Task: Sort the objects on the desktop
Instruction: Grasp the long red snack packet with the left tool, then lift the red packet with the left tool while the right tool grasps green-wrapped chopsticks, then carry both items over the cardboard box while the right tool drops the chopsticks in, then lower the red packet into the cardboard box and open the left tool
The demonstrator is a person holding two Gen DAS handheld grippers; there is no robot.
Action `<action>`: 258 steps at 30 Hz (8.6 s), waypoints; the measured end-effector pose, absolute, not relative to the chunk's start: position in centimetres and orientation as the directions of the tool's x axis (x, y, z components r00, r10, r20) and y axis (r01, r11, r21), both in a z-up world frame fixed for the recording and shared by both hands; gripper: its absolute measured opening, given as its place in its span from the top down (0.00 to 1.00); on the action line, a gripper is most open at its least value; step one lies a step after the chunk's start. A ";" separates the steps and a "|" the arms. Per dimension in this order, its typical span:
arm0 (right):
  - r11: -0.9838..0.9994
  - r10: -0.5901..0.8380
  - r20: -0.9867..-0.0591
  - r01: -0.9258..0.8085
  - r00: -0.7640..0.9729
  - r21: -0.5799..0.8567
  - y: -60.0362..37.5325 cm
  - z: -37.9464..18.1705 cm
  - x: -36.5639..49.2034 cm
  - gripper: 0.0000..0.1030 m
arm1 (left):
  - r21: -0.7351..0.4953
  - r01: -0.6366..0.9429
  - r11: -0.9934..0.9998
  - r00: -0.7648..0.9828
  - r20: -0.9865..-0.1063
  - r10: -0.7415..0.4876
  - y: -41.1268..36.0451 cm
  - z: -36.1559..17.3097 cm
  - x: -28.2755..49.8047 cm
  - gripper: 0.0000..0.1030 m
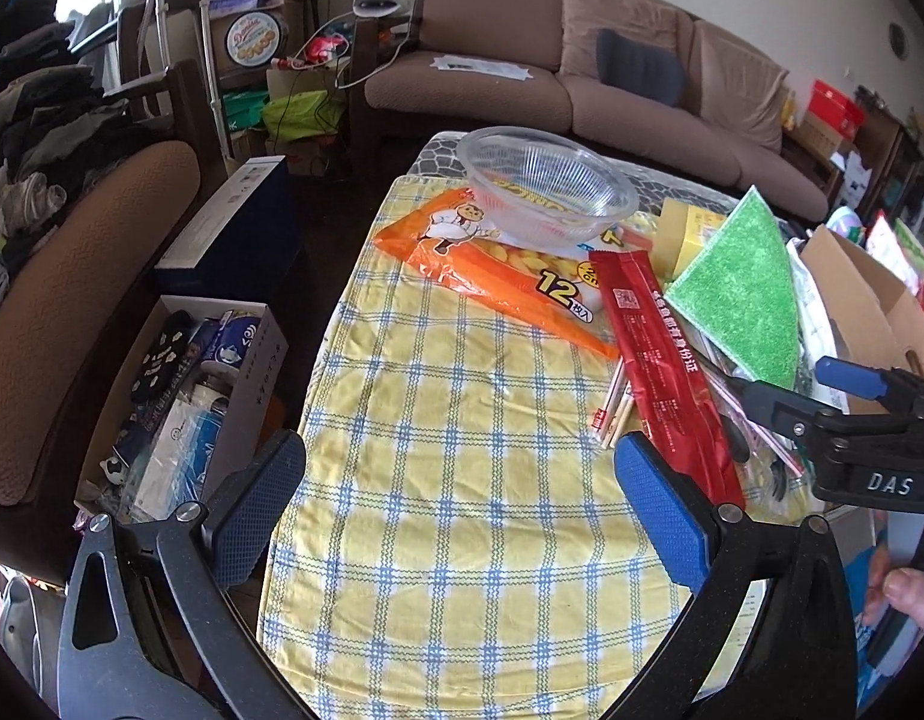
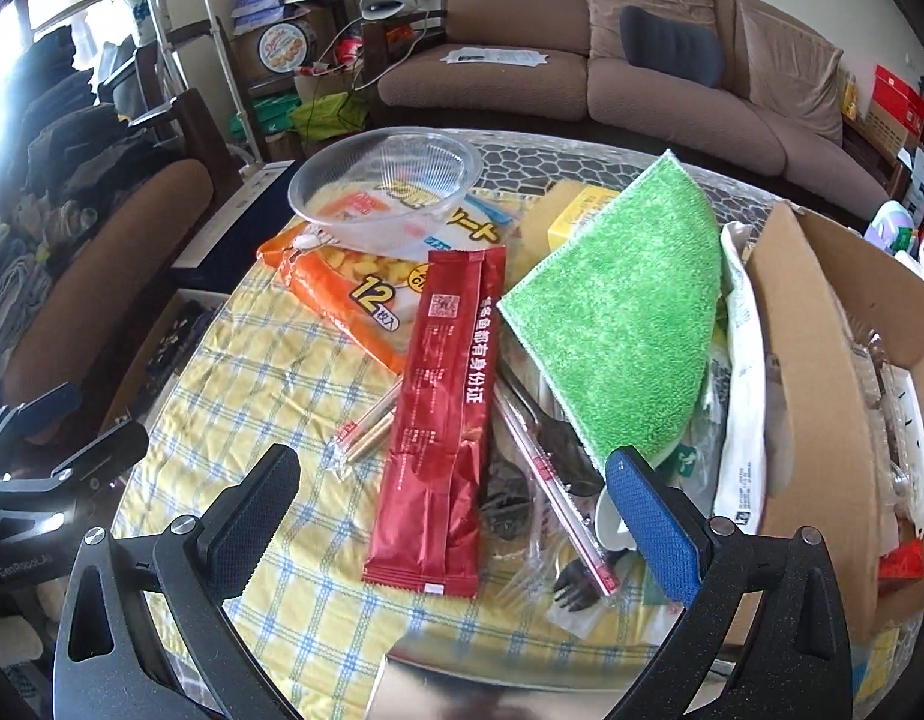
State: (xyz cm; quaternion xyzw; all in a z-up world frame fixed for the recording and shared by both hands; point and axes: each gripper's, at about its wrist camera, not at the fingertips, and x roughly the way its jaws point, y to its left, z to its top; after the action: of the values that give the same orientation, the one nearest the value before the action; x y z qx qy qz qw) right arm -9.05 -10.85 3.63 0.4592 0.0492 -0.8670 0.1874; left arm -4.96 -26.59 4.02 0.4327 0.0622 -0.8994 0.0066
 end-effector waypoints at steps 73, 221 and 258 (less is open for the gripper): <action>-0.763 -0.646 -0.737 0.200 -0.200 0.615 -8.8 0.9 -15.7 0.35 | -0.189 -0.181 -0.965 -0.480 -0.840 0.254 -20.7 -2.8 -9.4 0.12; -0.232 -0.114 -0.958 0.931 0.262 0.282 13.6 2.1 -15.2 0.88 | -0.270 -0.768 -0.582 -0.133 -0.821 0.556 4.3 12.7 -18.6 0.55; -0.619 -0.282 -0.959 0.763 0.004 0.185 25.9 7.7 -16.9 0.66 | -0.124 -0.988 -0.089 0.103 -0.971 0.214 21.1 4.7 -10.2 0.44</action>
State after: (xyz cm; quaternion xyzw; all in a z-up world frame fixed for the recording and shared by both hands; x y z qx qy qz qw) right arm -16.89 25.93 7.75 0.5937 0.2026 -0.6761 0.3865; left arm -10.17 21.13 4.74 0.4973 -0.3891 -0.5451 -0.5515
